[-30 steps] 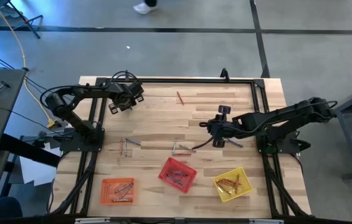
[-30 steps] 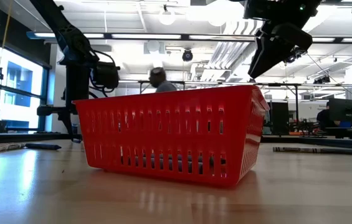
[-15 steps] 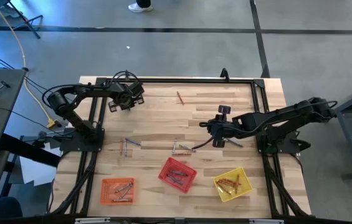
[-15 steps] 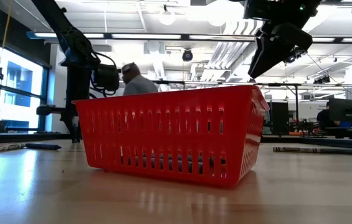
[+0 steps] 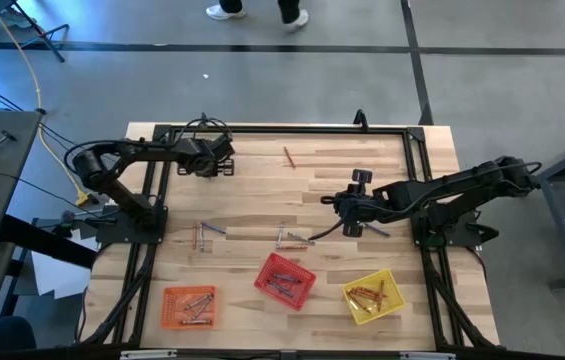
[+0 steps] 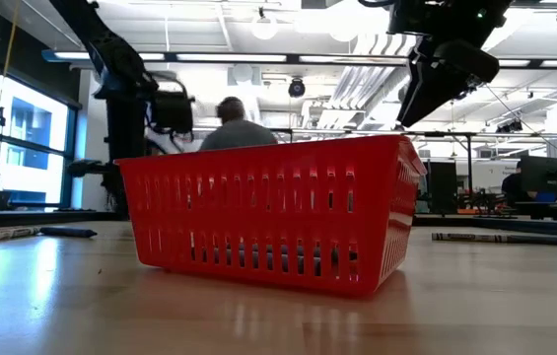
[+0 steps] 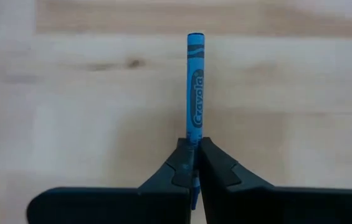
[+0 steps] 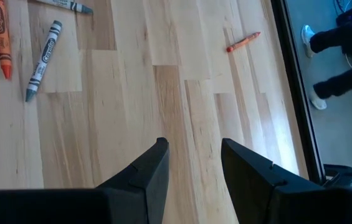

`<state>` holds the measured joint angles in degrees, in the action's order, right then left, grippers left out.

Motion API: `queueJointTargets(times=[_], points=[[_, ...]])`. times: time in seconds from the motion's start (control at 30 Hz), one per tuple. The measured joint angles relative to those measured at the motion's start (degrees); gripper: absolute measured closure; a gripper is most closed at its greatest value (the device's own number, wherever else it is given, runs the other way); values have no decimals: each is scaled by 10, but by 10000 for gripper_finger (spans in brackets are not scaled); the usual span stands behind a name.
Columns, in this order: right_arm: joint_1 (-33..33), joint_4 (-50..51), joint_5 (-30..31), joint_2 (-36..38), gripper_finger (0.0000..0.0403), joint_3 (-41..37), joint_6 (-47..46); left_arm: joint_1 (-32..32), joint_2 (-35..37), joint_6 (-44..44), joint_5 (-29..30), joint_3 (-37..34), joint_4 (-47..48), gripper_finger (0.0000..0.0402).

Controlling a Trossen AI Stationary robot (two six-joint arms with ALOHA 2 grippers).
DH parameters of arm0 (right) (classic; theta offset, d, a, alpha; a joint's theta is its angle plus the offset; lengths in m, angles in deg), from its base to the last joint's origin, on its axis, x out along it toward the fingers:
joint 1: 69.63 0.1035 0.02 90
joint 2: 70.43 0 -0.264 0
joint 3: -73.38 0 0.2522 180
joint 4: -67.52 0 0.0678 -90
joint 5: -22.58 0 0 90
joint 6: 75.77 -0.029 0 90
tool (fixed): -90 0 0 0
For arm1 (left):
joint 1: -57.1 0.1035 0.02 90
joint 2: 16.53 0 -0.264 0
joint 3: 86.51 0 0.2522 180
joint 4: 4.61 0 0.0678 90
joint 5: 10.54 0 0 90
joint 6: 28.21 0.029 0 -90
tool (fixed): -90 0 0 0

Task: Sort crayons
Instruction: Put the blue crayon into the red bin

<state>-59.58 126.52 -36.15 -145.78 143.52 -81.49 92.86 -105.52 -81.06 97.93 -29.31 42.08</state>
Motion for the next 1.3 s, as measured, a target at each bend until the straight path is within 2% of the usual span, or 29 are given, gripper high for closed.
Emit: queueJointTargets(times=[0.17, 0.3, 0.57, 0.73, 0.87, 1.1, 1.3], points=[[0, 0, 0, 0, 264, 0, -17, -40, 42, 17, 18, 1, -10, 401], [0, 0, 0, 0, 264, 0, -21, -97, 84, 38, 24, 1, -43, 401], [-1, -1, 0, 0, 264, 0, -66, -261, 166, 137, 15, 2, -200, 401], [-1, -12, 2, 0, 264, 0, -97, -369, 183, 194, 15, 2, -310, 401], [-1, -36, 2, 0, 264, 0, -108, -441, 160, 236, 22, 2, -375, 401], [-1, -87, 2, 0, 264, 0, -108, -537, 72, 291, 23, 2, -473, 401], [-1, -128, 2, 0, 264, 0, -110, -589, -7, 279, 14, 2, -548, 401]])
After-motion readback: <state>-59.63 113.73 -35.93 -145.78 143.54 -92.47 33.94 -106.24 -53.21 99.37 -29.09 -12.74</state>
